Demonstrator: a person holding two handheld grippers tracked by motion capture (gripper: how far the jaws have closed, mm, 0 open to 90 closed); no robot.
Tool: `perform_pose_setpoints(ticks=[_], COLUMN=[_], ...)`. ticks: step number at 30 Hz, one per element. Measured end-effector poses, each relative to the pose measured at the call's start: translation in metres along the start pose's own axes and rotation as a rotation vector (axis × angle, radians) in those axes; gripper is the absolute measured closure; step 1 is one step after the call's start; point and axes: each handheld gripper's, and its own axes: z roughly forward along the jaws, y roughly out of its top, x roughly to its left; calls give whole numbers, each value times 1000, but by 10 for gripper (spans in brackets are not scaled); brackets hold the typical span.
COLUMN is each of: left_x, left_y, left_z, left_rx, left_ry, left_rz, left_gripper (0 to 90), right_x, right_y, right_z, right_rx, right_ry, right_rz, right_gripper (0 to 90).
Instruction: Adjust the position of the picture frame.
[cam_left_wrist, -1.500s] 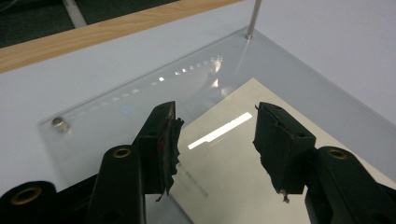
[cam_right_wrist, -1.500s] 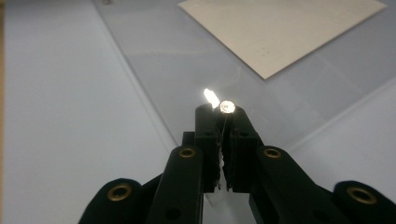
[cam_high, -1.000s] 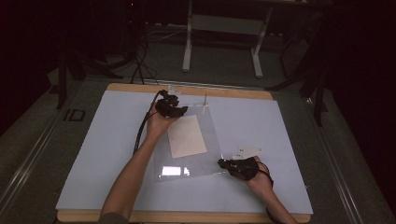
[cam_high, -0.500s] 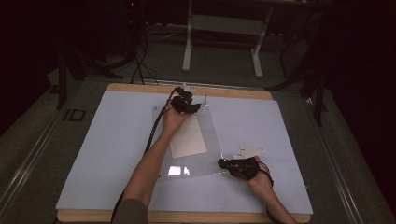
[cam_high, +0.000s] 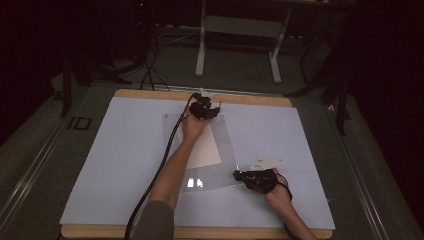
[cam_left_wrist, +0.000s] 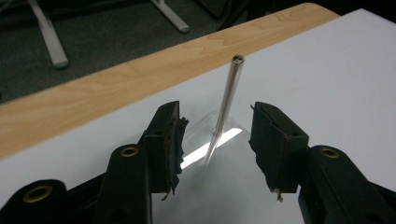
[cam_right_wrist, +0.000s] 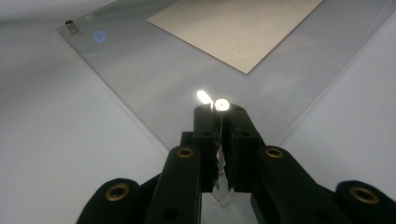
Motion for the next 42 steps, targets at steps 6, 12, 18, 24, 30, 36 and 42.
perform_pose_setpoints(ticks=[6, 12, 18, 24, 30, 36, 42], left_x=[-3, -11, -8, -18, -7, 20, 49], left_y=[3, 12, 17, 16, 9, 0, -6], left_z=[18, 35, 36, 29, 14, -13, -53], left_rx=[-1, 67, 109, 94, 116, 135, 155], left_ry=[-11, -15, 14, 54, 88, 82, 78], left_rz=[-57, -27, -15, 94, 101, 60, 14], left_gripper=[560, 664, 837, 851, 849, 851, 857], right_x=[1, 2, 2, 1, -5, -22, -39], right_y=[0, -1, -1, -2, -1, -2, 6], right_z=[0, 0, -1, -3, -15, -28, -29], right_rx=[-1, -6, -8, -18, -76, -113, -132], right_ry=[-6, -10, -12, 25, 62, 19, 0], right_rz=[3, 10, 17, 81, 183, 263, 313], right_gripper=[845, 845, 846, 831, 816, 802, 782])
